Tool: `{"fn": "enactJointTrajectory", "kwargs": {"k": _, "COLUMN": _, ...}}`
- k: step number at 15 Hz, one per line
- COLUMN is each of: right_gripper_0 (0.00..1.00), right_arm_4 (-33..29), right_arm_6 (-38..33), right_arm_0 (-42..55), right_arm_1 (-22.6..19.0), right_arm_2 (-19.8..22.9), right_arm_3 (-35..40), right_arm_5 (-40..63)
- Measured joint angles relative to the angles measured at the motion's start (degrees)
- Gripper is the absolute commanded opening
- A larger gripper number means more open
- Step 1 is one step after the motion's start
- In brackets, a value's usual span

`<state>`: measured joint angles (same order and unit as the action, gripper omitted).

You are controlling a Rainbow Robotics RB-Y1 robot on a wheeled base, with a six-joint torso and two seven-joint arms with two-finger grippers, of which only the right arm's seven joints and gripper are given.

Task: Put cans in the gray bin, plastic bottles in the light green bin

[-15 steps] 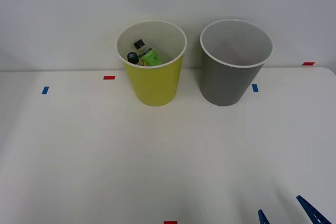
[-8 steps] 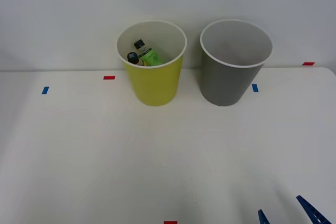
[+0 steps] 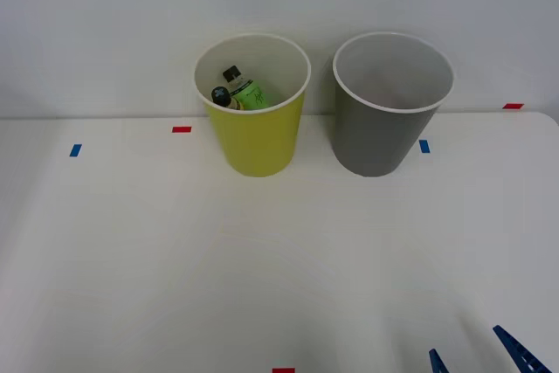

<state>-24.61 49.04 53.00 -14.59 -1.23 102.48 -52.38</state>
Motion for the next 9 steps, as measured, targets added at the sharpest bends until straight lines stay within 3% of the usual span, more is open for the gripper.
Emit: {"fn": "enactJointTrajectory", "kwargs": {"k": 9, "right_gripper_0": 1.00, "right_arm_4": 0.00, "right_arm_6": 0.00, "right_arm_0": 0.00, "right_arm_1": 0.00, "right_arm_2": 0.00, "right_arm_3": 0.00, "right_arm_5": 0.00}}
